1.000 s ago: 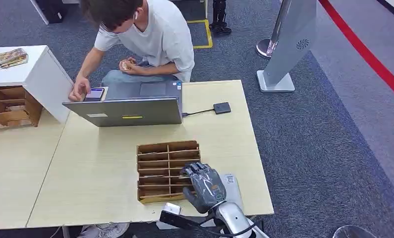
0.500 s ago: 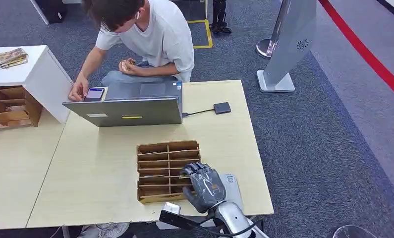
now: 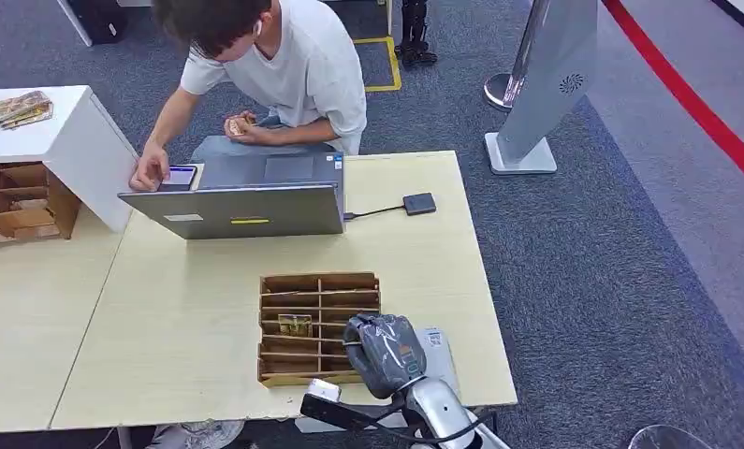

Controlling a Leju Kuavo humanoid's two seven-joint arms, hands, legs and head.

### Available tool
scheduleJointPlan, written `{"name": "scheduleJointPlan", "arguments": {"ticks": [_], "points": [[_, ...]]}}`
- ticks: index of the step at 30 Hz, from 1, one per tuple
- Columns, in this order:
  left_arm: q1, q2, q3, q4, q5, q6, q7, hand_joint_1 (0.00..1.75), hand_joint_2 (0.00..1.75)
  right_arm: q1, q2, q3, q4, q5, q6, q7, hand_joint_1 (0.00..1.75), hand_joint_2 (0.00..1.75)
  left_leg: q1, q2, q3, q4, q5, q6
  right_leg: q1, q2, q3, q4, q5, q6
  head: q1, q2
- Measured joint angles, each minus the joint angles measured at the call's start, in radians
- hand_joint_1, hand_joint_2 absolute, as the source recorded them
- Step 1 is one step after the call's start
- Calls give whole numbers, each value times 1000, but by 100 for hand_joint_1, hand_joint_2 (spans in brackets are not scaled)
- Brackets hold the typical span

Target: Pass the card to the sensor for recognition and then transmit it.

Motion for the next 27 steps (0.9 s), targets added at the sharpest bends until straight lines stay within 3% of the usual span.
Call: {"name": "scheduleJointPlan", "arguments": {"ticks": [11,14,22,27], "points": [[0,0,0,0,-3,0,0,0,0,0,3,-1,2,-2,-4,-5,164,175,0,0,0,0,0,0,0,0,0,0,0,0,0,0],[0,0,0,0,-3,0,0,0,0,0,5,-2,4,-1,-14,-10,173,175,0,0,0,0,0,0,0,0,0,0,0,0,0,0],[0,0,0,0,-3,0,-3,0,0,7,8,-5,-1,22,-118,-58,175,175,0,0,0,0,0,0,0,0,0,0,0,0,0,0],[1,0,0,0,1,0,-10,0,0,20,7,-6,-70,59,-175,-79,175,175,0,0,0,0,0,0,0,0,0,0,0,0,0,0]]}}
